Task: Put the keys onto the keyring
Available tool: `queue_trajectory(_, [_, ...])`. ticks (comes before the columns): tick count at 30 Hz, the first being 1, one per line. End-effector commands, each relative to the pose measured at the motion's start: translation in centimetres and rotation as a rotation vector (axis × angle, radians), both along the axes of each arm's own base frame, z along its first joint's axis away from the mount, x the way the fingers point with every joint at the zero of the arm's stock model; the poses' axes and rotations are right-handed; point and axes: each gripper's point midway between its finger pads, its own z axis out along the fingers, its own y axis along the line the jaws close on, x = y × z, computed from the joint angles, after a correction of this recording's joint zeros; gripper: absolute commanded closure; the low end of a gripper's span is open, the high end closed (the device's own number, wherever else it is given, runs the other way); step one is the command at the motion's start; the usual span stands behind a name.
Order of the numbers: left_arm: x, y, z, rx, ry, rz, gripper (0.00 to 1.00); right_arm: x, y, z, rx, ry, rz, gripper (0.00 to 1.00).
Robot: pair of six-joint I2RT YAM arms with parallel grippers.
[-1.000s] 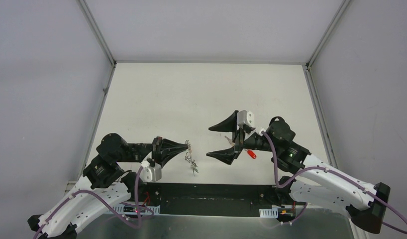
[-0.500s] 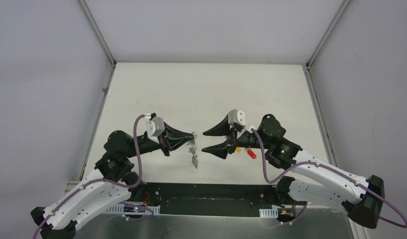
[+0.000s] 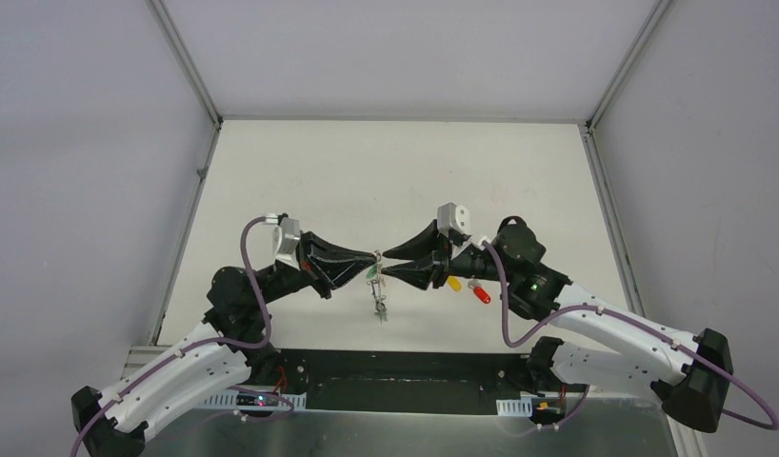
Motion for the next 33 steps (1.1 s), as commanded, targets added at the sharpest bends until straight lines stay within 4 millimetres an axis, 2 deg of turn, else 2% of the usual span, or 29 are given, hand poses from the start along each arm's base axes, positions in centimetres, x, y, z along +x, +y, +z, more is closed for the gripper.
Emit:
queue_trajectory(1, [-2.3,0.8,4.0,-0.130,-0.117,-0.071,1.00,0.5,0.1,3.5,0.094,-0.042,-0.033,0.64])
queue_trajectory(4, [-2.6,0.5,3.9,-0.119,-0.123,-0.092,1.00,0.8,0.1,3.6,0.100,-0.036,-0.047,0.64])
queue_trajectory(10, [-2.7,0.4,3.9,-0.112,-0.125,-0.101,1.00,0.1,0.4,4.3,0.120,-0.045,0.004,0.58])
queue_trajectory(13, [-2.6,0.4,3.9,-0.111,-0.126,-0.100,1.00,-0.1,0.7,4.4,0.118,-0.038,0.023,0.59])
queue_trajectory(20, [-2.7,0.4,3.7,-0.096,-0.119,-0.101,1.00,0.0,1.1,4.1,0.108,-0.027,0.029,0.98])
queue_trajectory(21, [-2.7,0.3,3.6,-0.088,-0.115,-0.102,1.00,0.0,1.0,4.2,0.110,-0.030,0.029,1.00])
queue_trajectory(27, [-2.7,0.3,3.0,-0.035,-0.115,-0.094,1.00,0.2,0.9,3.9,0.092,-0.032,0.014,1.00])
queue_trajectory(30, [-2.6,0.5,2.1,0.048,-0.111,-0.067,0.81,0.2,0.7,3.2,0.052,-0.020,0.005,1.00])
queue_trajectory(33, [-2.4,1.3,1.4,0.140,-0.137,-0.017,0.68,0.2,0.4,2.3,-0.013,-0.013,0.002,1.00])
